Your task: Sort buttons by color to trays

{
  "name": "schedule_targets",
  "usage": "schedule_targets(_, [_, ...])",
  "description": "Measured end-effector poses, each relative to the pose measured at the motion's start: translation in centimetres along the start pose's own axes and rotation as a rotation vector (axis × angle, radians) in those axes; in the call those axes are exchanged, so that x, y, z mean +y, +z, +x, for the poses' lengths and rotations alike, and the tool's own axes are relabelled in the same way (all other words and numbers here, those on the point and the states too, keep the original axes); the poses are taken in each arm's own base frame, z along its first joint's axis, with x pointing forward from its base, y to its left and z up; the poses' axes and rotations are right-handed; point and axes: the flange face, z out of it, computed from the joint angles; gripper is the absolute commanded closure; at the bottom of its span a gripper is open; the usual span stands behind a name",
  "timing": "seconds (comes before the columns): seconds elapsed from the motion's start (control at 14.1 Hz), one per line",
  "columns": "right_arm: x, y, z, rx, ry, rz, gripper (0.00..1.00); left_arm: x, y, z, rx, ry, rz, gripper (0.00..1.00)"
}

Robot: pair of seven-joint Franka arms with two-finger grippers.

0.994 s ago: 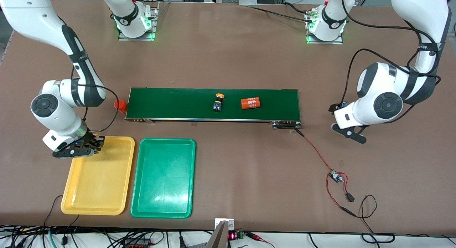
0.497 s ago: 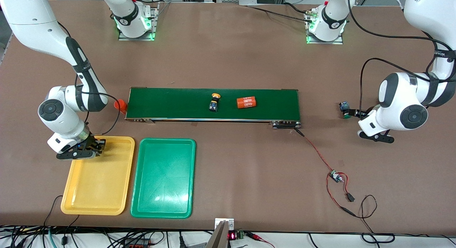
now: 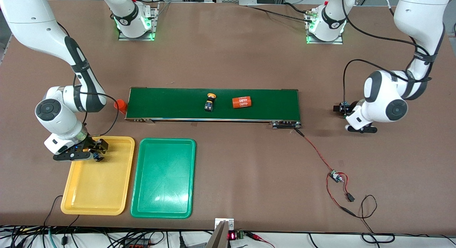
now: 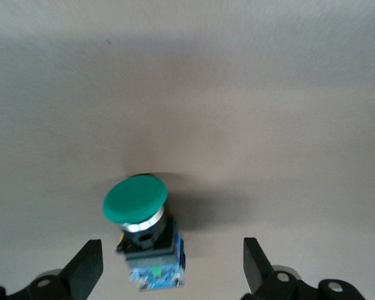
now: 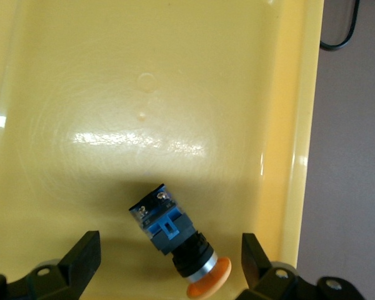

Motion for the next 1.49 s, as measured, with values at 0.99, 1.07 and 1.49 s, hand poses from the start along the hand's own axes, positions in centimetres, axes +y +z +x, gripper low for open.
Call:
schedule_targets(0.99, [-22.0,-15.2,-0.4,-0.253,0.183,0.177,0.0,0.5,-2.0,0.7,0.017,0.002,0.002,0.85])
schedule_targets(1.07, [-23.2,-15.5,-0.6,-0.256,0.177,0.184,0.0,2.3,-3.8,0.9,-0.009,0.018,0.003,0.85])
schedule_targets(1.49, [-28.0,-15.3,-3.0,-0.308,0.163,0.201,0.0,22.0,-9.6,-1.3,-0.003,0.107,-0.051,0.85])
